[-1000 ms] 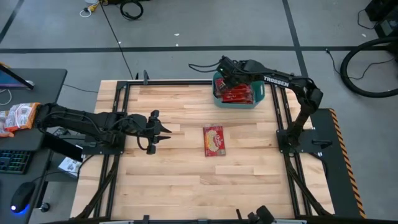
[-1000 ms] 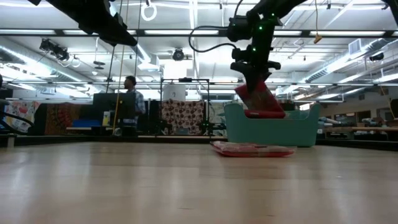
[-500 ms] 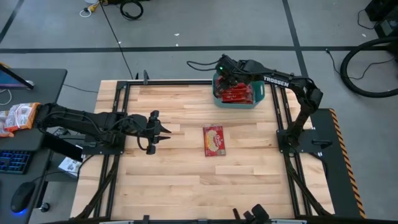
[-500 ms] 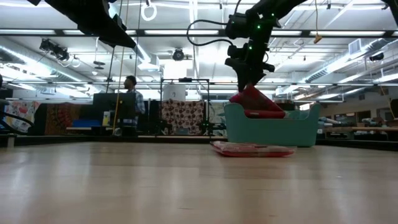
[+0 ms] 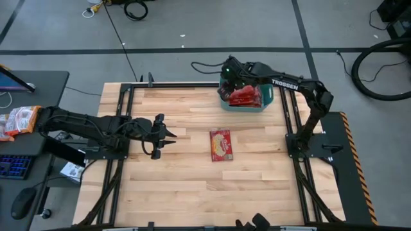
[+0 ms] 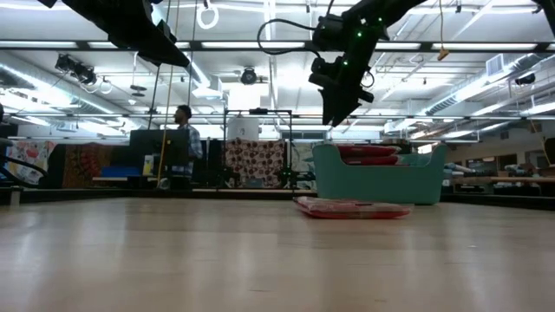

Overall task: Sort popcorn bags into baskets
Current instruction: Put the popcorn bag into the green bin

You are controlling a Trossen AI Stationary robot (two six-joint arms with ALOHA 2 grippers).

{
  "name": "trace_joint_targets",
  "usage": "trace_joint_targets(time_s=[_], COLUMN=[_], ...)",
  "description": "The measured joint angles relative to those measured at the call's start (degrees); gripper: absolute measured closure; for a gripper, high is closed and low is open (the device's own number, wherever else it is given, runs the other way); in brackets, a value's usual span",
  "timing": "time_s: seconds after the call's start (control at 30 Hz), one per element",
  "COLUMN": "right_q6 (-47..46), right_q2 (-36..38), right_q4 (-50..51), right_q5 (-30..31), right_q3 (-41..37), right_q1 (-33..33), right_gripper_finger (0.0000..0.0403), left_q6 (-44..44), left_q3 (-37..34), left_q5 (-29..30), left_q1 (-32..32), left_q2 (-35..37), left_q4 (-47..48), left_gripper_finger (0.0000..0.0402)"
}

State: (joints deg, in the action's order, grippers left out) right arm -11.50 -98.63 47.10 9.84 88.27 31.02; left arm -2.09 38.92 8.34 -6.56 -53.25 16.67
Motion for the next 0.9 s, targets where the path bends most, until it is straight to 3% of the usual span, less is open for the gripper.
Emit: trace_joint_targets(time_s=[0.27, 0.63, 0.9], right_q6=[1.1, 1.2, 0.1], right_q2=[0.0, 0.0, 0.0], right_q4=[6.7, 9.5, 6.9], right_q5=[-0.8, -0.5, -0.4], right_q3=[0.0, -0.1, -7.2], right_q1=[-5.3, -19.9, -29.2], right_gripper_finger=[0.0234, 0.0236, 0.0237], left_q6=[0.0, 0.2, 0.4], left_q3=[0.0, 0.0, 0.0], left_q5=[0.0, 0.0, -0.3], left_q1=[0.0, -0.1, -0.1], left_q2=[0.0, -2.0, -7.8], left_q4=[1.0, 1.1, 0.3], left_gripper_finger=[0.0294, 0.0294, 0.0294])
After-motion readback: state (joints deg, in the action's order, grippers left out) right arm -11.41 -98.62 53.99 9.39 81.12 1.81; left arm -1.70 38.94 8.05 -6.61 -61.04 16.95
